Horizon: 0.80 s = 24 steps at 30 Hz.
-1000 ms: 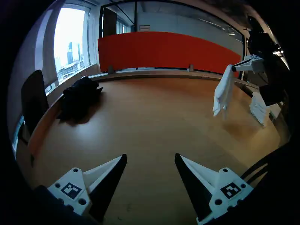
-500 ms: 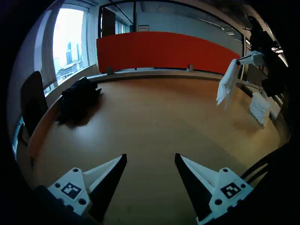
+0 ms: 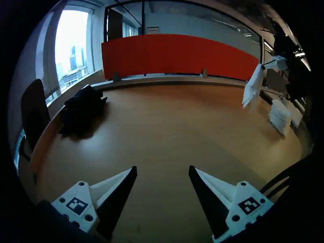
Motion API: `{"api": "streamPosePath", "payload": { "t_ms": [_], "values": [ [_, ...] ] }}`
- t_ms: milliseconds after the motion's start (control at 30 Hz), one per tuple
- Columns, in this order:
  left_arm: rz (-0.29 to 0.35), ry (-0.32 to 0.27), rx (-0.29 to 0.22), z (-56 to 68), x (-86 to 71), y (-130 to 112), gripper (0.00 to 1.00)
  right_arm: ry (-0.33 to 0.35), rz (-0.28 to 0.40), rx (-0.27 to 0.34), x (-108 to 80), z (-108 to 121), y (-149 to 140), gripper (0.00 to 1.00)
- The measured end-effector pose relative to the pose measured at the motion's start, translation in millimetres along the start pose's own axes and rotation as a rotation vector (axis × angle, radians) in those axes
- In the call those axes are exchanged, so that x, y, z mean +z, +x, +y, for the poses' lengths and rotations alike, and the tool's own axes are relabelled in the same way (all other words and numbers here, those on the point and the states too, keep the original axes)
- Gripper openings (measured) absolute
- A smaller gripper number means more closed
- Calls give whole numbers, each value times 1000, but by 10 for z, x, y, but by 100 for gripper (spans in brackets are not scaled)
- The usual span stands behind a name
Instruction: Fold towel
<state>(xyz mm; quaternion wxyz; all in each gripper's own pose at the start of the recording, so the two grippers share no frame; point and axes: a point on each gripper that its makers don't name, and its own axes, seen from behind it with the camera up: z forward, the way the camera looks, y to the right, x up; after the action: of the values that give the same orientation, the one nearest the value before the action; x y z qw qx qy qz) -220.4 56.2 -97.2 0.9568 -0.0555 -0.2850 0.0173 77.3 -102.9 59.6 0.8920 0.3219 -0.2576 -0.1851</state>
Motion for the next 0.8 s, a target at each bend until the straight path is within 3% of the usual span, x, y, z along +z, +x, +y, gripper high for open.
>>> {"api": "streamPosePath", "payload": {
  "t_ms": [800],
  "values": [
    [-10, -6, 22, 59, 10, 31, 95, -173, -35, 70, -618, 1221, -308, 5]
  ]
}}
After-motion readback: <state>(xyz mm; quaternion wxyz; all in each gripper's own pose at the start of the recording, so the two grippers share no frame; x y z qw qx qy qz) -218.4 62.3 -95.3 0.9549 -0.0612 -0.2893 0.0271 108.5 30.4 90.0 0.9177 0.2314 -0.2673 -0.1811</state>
